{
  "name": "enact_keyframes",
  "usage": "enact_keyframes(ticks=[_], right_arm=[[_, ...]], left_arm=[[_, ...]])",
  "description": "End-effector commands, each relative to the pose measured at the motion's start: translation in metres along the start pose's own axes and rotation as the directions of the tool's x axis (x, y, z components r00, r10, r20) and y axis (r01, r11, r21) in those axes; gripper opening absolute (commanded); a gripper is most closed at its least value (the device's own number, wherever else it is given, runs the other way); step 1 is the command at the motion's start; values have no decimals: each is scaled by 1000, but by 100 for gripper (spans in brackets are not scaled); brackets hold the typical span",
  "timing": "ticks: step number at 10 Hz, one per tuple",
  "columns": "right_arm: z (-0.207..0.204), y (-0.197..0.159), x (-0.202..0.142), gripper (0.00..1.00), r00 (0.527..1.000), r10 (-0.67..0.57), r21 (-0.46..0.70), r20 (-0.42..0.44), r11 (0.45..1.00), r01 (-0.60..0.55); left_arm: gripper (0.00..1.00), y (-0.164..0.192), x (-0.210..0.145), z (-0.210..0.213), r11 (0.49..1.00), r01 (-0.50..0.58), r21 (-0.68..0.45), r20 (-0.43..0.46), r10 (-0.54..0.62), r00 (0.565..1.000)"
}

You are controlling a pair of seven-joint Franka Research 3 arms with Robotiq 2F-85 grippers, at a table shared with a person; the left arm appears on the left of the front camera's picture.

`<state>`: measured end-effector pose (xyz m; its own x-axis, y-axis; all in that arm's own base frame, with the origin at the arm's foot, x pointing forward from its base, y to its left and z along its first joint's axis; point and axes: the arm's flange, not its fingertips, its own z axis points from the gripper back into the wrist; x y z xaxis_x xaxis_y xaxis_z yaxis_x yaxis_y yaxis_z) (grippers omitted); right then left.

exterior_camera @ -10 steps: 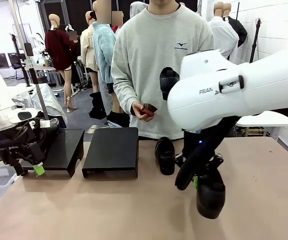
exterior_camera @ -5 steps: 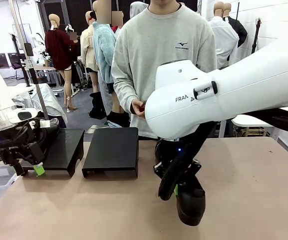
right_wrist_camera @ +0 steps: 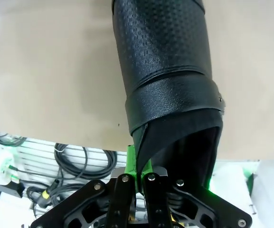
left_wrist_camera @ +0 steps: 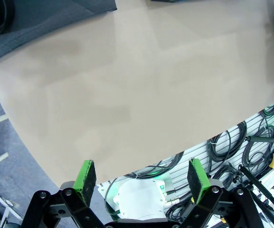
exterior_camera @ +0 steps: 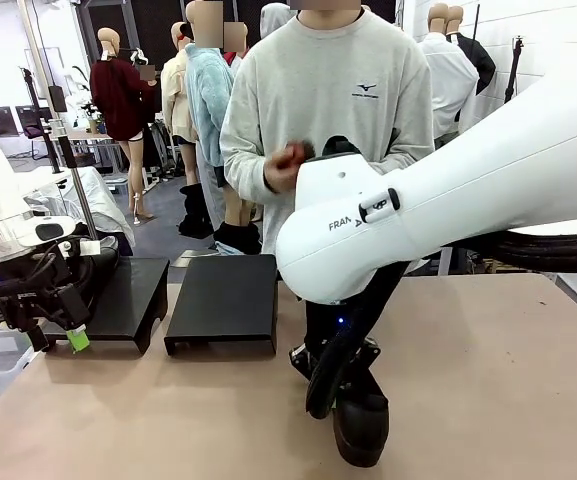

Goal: Organize the shoes by placing them on the stand.
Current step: Pick up one Shoe and place it in the middle of the table.

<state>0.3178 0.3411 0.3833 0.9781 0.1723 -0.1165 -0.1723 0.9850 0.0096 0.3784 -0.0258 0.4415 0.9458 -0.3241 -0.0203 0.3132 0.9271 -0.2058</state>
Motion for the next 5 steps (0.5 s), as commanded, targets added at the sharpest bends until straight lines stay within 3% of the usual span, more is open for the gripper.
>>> enact_keyframes(ticks=[1, 4, 5], right_arm=[[1, 13, 3, 0, 1000, -23, 18, 4, 1000, 23], [-8, 18, 6, 0, 996, -92, 69, -7, 993, 92], [-9, 18, 8, 5, 993, -117, 91, -14, 989, 117]], left_arm=[[100, 1, -1, -2, 1000, -1, -6, 18, 1, 1000], [100, 1, -1, -2, 1000, -1, -6, 18, 1, 1000], [100, 1, -1, -2, 1000, -1, -6, 18, 1, 1000]])
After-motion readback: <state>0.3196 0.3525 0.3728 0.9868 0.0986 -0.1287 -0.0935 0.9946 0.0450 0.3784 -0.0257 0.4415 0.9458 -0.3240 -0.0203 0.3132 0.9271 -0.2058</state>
